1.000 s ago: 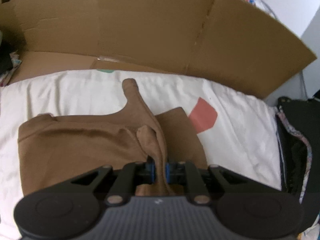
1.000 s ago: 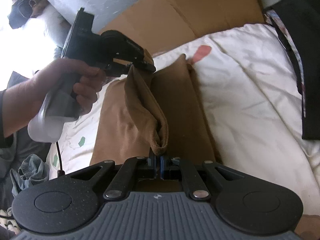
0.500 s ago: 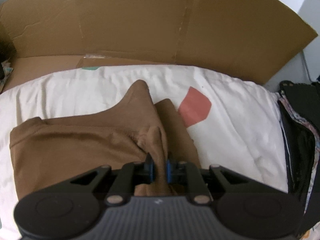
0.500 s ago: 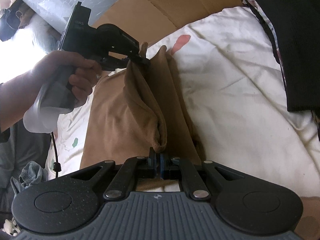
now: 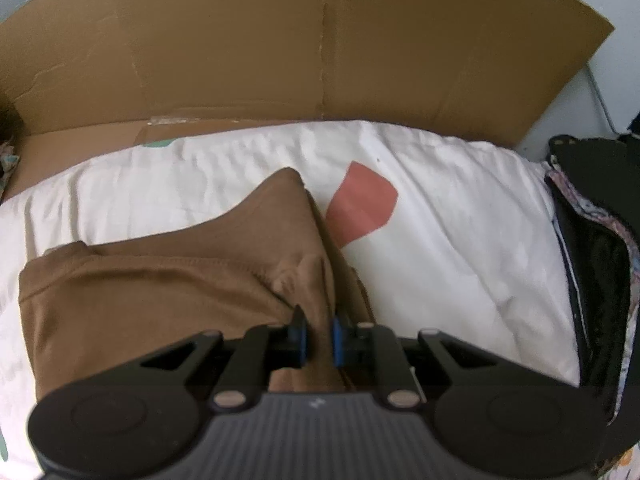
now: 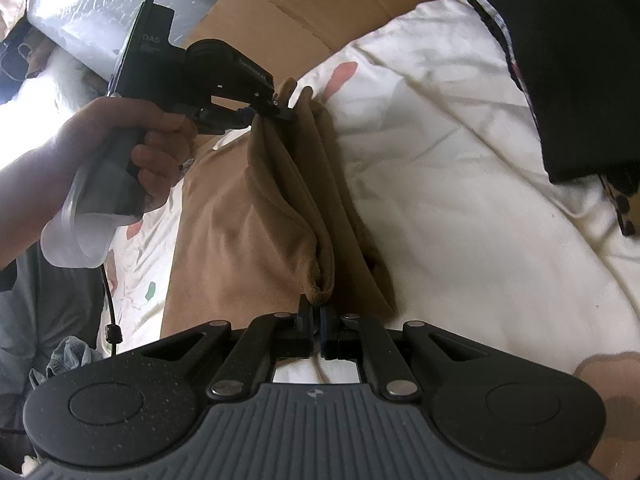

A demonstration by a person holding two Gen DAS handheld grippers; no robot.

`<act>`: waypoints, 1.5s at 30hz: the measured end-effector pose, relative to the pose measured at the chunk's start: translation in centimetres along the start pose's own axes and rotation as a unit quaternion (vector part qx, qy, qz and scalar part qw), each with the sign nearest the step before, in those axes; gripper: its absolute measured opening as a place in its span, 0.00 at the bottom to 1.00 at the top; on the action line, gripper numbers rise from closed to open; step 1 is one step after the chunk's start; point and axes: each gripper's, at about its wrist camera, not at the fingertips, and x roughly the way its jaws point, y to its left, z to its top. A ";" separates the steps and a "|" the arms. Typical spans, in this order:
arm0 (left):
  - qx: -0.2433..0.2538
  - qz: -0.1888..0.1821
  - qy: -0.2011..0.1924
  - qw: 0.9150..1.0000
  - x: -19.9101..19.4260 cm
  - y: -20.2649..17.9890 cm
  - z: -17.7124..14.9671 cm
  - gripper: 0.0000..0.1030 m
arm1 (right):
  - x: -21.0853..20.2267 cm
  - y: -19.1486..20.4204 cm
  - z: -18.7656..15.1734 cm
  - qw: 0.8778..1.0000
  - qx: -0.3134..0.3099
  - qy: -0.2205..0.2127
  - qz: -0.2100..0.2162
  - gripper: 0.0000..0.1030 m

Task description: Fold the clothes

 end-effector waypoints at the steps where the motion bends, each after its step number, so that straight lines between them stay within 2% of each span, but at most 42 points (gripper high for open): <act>1: 0.000 0.000 0.000 1.000 0.0 -0.1 0.0 0.12 | -0.1 -0.1 -0.1 1.000 0.002 0.000 0.000 0.01; 12: 0.002 -0.004 0.017 1.000 1.4 -0.4 0.4 0.15 | -0.2 -0.4 -0.5 1.000 0.013 -0.001 -0.006 0.01; 15: 0.002 -0.018 0.016 1.000 0.8 -0.2 0.6 0.20 | -0.1 -0.9 -0.6 1.000 0.024 0.000 -0.008 0.01; 18: -0.036 -0.051 0.014 0.998 -0.8 0.7 0.8 0.23 | -0.1 -1.3 -0.7 0.999 0.035 -0.001 -0.009 0.01; 21: -0.027 -0.061 -0.013 0.998 -2.9 1.1 0.9 0.23 | -0.1 -1.3 -0.8 0.999 0.038 -0.001 -0.010 0.01; 24: -0.012 -0.065 -0.015 0.998 -3.8 1.8 0.7 0.21 | -0.2 -1.2 -1.0 0.999 0.037 -0.005 -0.011 0.01; 26: -0.003 -0.062 -0.009 0.998 -3.8 2.3 0.4 0.14 | -0.3 -1.2 -1.0 0.999 0.037 -0.006 -0.012 0.01; 28: 0.011 -0.059 -0.006 0.998 -3.8 2.3 -0.1 0.12 | -0.3 -1.2 -1.1 0.999 0.041 -0.007 -0.011 0.01; 31: 0.024 -0.073 -0.001 0.997 -3.4 2.4 -1.0 0.09 | -0.1 -1.2 -1.1 0.999 0.047 -0.009 -0.011 0.01; 37: 0.052 -0.082 0.000 0.995 -1.8 1.5 -2.1 0.06 | 0.5 -1.5 -0.6 0.997 0.076 0.001 -0.007 0.04; 45: 0.061 -0.083 0.004 0.995 0.0 0.6 -1.9 0.06 | 0.9 -1.9 -0.5 0.995 0.103 0.001 -0.005 0.05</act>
